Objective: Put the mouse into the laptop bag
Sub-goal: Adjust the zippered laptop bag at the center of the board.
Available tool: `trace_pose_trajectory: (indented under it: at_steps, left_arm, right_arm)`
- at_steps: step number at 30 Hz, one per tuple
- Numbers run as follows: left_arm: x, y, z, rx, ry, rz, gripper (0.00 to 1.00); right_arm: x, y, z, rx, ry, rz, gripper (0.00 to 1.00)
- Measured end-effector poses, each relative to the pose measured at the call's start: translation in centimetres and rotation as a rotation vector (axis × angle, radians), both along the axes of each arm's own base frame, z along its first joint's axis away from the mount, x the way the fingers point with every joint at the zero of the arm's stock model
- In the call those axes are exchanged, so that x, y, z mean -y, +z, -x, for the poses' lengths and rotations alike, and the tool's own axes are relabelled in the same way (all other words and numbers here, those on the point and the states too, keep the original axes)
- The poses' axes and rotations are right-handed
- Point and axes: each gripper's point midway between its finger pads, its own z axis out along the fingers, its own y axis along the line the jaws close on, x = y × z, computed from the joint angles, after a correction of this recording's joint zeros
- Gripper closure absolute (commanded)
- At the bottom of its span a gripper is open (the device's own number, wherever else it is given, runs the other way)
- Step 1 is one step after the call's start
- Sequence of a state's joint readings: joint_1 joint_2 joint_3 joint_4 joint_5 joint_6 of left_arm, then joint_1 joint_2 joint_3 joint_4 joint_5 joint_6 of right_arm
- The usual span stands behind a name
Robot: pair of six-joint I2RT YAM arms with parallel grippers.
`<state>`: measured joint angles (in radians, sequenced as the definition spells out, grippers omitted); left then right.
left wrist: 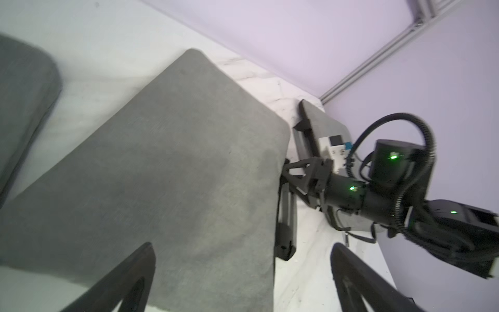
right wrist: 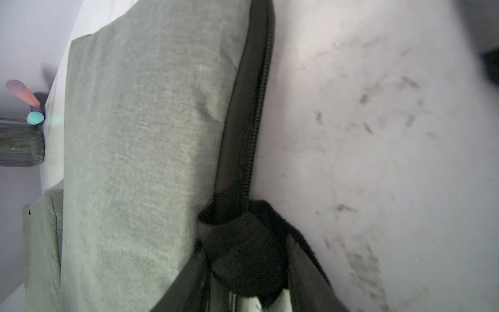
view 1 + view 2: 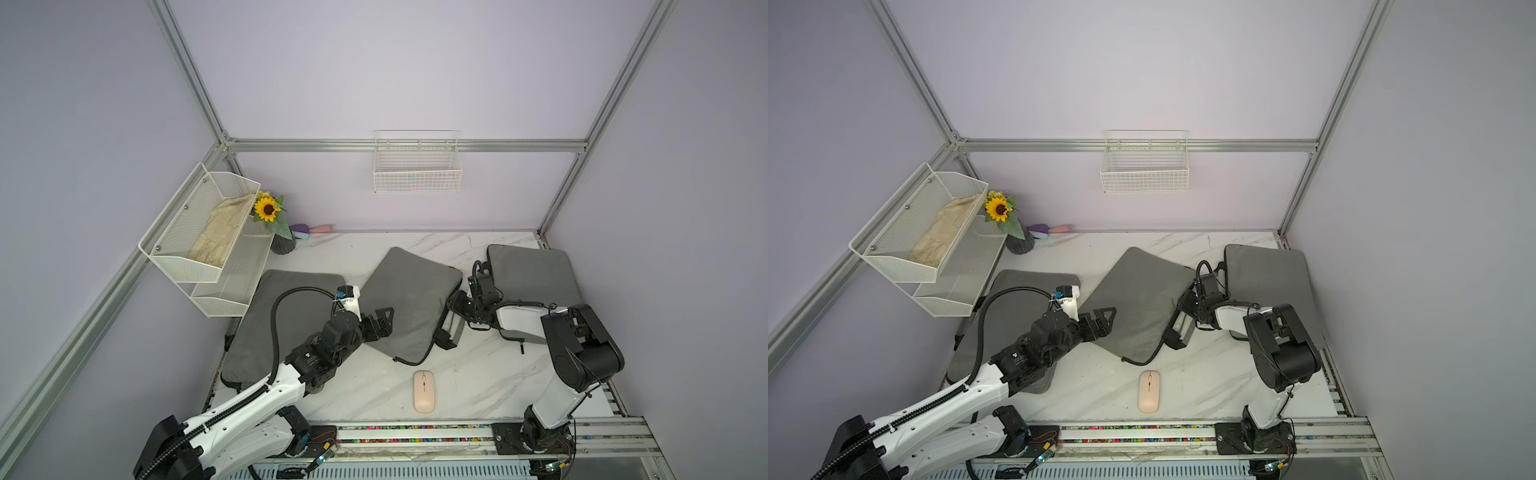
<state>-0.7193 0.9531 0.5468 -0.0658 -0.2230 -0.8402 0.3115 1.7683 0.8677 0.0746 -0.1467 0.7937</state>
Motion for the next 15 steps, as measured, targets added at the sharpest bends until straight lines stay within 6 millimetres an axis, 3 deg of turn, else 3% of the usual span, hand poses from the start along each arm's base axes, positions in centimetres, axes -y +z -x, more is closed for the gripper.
trace_pose_trajectory:
  at_steps: [4,5,8,12,15]
  left_arm:
    - [-1.1,-1.8,-0.5,-0.054,0.068,-0.025,0.0]
    - [-1.2,-2.3,-0.5,-0.069,0.072,-0.033,0.0]
    - [-1.4,-4.2,-0.5,-0.13,0.09,-0.059,0.0]
    - [-2.2,-5.3,-0.1,-0.176,0.126,-0.08,0.0]
    - [-2.8,-5.2,-0.1,-0.175,0.16,-0.078,0.0]
  right_arm:
    - [-1.7,0.0,-3.5,0.03,0.021,0.001,0.55]
    - [-1.9,0.1,-4.2,0.035,0.022,0.0,0.51]
    - [-2.3,0.7,-5.2,0.057,0.022,0.025,0.27]
    - [-2.7,3.0,-3.1,0.075,0.015,0.112,0.16]
    - [-6.3,7.1,0.6,0.15,0.082,0.132,0.16]
